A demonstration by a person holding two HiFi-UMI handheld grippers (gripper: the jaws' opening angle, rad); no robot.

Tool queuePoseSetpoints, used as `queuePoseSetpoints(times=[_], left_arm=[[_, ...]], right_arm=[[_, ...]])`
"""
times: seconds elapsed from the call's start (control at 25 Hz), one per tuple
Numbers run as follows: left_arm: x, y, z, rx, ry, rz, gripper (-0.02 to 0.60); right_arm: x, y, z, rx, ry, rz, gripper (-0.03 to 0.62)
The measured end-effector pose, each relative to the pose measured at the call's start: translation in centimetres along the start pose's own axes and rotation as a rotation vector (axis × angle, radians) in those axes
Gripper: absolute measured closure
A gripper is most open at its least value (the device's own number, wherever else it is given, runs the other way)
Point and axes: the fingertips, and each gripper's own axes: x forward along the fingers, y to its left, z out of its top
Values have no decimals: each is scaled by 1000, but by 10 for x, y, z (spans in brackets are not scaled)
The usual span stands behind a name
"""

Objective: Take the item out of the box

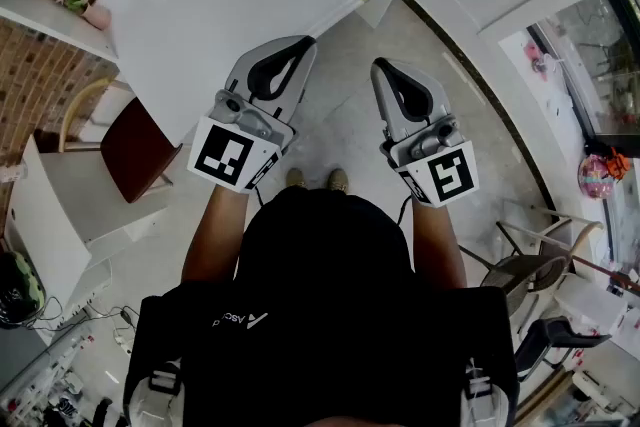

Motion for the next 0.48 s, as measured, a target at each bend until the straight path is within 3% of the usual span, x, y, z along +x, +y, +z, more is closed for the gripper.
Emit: queuePoseSetpoints(times=[0.48], left_arm=[[-10,14,0,-10,-8,1,583]], right_arm=[[13,10,0,12,-7,-3,594]])
